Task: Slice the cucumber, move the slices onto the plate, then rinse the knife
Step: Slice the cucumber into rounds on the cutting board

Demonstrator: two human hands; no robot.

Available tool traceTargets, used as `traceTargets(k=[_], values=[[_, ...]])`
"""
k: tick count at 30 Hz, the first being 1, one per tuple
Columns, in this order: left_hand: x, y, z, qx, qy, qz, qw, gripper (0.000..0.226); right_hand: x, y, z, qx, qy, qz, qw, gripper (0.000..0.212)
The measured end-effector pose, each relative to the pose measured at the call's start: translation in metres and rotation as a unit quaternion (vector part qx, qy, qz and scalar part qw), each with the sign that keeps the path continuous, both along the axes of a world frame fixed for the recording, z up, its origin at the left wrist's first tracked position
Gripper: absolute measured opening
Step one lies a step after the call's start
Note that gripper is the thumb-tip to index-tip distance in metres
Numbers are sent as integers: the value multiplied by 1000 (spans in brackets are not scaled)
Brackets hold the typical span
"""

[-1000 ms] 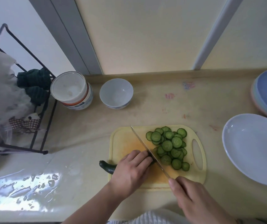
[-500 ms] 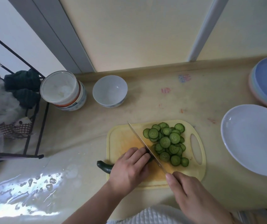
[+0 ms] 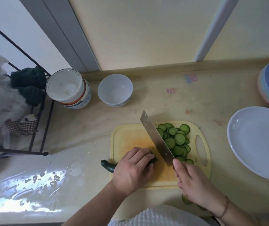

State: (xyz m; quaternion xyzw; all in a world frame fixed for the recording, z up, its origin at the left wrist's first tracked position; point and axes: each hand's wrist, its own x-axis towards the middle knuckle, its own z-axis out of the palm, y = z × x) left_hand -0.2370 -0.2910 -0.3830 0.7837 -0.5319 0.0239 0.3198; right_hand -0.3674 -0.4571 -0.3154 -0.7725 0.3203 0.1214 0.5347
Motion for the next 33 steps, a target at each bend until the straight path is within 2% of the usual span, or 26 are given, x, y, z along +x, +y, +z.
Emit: traceTargets(k=[6, 11, 17, 23, 28, 33], values=[[1, -2, 2, -11, 5, 2, 1000, 17, -4, 12, 25, -3, -24, 34, 999, 56], [1, -2, 1, -13, 12, -3, 1000, 15, -12, 18, 33, -59, -21, 40, 997, 66], [1, -2, 0, -11, 12, -7, 1000, 15, -19, 17, 27, -56, -16, 38, 998, 81], [2, -2, -1, -14, 13, -5, 1000, 17, -1, 18, 15, -59, -24, 50, 997, 64], [1, -2, 0, -9, 18, -3, 1000, 19, 10, 18, 0, -68, -7, 73, 995, 60], [0, -2, 5, -21, 20, 4, 1000, 17, 7, 2, 0, -16, 13, 51, 998, 54]])
